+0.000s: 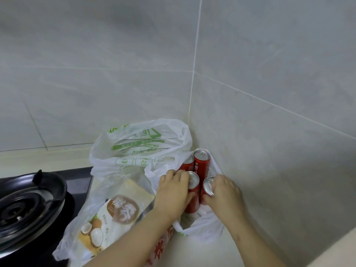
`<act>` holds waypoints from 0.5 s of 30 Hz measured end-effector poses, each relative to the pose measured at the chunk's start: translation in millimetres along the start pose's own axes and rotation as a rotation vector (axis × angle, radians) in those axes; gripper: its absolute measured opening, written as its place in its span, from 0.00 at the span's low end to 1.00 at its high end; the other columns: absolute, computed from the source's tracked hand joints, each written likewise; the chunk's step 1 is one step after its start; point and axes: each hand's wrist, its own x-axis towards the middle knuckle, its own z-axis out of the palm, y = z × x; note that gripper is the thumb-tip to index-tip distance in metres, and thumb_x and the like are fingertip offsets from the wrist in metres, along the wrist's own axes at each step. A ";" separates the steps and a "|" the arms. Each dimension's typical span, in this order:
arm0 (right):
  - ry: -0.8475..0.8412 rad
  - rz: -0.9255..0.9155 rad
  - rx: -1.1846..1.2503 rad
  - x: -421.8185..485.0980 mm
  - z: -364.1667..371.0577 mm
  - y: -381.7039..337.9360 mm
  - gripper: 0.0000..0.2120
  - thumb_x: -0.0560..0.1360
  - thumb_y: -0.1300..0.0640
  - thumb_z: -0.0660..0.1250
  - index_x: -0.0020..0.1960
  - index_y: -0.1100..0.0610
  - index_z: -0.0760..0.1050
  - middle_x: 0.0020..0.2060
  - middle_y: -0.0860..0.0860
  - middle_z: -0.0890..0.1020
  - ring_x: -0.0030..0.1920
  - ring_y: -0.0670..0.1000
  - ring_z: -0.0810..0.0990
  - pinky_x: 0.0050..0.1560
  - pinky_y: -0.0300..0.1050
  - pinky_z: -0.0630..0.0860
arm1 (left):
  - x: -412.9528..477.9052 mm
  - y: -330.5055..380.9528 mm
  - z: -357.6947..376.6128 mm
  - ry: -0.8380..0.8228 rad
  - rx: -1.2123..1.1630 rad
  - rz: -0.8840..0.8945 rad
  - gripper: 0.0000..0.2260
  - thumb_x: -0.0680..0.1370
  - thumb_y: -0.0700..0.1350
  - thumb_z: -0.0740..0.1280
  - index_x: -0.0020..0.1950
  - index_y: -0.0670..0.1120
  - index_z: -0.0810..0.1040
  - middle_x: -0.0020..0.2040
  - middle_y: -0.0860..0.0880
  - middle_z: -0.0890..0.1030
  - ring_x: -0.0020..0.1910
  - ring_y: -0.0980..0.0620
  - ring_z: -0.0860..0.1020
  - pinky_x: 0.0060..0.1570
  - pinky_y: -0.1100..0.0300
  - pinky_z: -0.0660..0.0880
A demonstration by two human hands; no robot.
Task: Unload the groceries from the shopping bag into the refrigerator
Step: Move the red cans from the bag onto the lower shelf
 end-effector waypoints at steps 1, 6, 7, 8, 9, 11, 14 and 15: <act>0.024 0.020 0.032 -1.4 -2.7 -0.5 0.20 0.68 0.50 0.71 0.55 0.55 0.68 0.55 0.51 0.77 0.58 0.53 0.75 0.55 0.43 0.69 | 0.7 -1.4 1.3 0.000 -0.013 -0.006 0.21 0.74 0.54 0.67 0.63 0.46 0.68 0.62 0.52 0.73 0.59 0.47 0.69 0.57 0.56 0.65; 0.032 0.036 0.084 -2.0 -4.5 -2.5 0.29 0.66 0.50 0.73 0.63 0.54 0.65 0.57 0.50 0.76 0.59 0.53 0.74 0.56 0.44 0.69 | 3.1 -0.8 -4.5 -0.063 -0.042 -0.044 0.35 0.74 0.56 0.66 0.75 0.50 0.53 0.67 0.51 0.68 0.65 0.47 0.63 0.61 0.55 0.61; 0.020 0.020 0.073 -1.4 -4.4 -2.8 0.34 0.67 0.50 0.73 0.68 0.54 0.61 0.61 0.50 0.75 0.63 0.52 0.72 0.60 0.44 0.67 | 4.4 -1.7 -4.9 -0.095 -0.026 -0.038 0.34 0.74 0.57 0.66 0.75 0.51 0.54 0.67 0.50 0.67 0.65 0.47 0.63 0.62 0.55 0.61; 0.003 0.006 0.050 -0.8 -3.5 -2.5 0.38 0.68 0.48 0.72 0.72 0.53 0.57 0.64 0.49 0.72 0.66 0.51 0.69 0.63 0.43 0.65 | 6.4 -2.9 -5.7 -0.128 -0.009 -0.027 0.33 0.74 0.57 0.66 0.74 0.51 0.56 0.67 0.50 0.67 0.65 0.47 0.63 0.62 0.55 0.61; -0.005 -0.015 0.021 0.0 -2.6 -2.4 0.39 0.69 0.47 0.70 0.74 0.52 0.54 0.67 0.48 0.69 0.69 0.51 0.65 0.66 0.43 0.62 | 9.3 -4.6 -6.3 -0.150 -0.001 -0.026 0.31 0.74 0.57 0.66 0.73 0.51 0.58 0.66 0.49 0.66 0.65 0.47 0.63 0.62 0.55 0.61; -0.031 -0.058 -0.052 1.3 -3.0 -3.0 0.36 0.72 0.46 0.67 0.74 0.51 0.54 0.72 0.45 0.63 0.74 0.49 0.57 0.69 0.44 0.56 | 15.8 -6.7 -8.8 -0.193 0.003 -0.023 0.30 0.74 0.57 0.66 0.71 0.50 0.60 0.66 0.48 0.67 0.64 0.46 0.64 0.62 0.55 0.61; -0.050 -0.095 -0.100 6.2 -2.0 -3.9 0.35 0.73 0.48 0.65 0.74 0.52 0.53 0.73 0.45 0.60 0.75 0.50 0.51 0.71 0.45 0.53 | 21.1 -7.2 -10.9 -0.236 0.005 -0.016 0.28 0.76 0.55 0.64 0.71 0.48 0.60 0.67 0.49 0.68 0.65 0.46 0.64 0.62 0.54 0.62; -0.054 -0.103 -0.120 7.5 -1.8 -4.4 0.35 0.73 0.48 0.65 0.74 0.53 0.52 0.73 0.46 0.59 0.75 0.51 0.50 0.71 0.46 0.52 | 21.4 -6.6 -10.4 -0.233 0.011 -0.015 0.28 0.76 0.55 0.63 0.72 0.47 0.59 0.68 0.49 0.67 0.65 0.46 0.64 0.62 0.54 0.62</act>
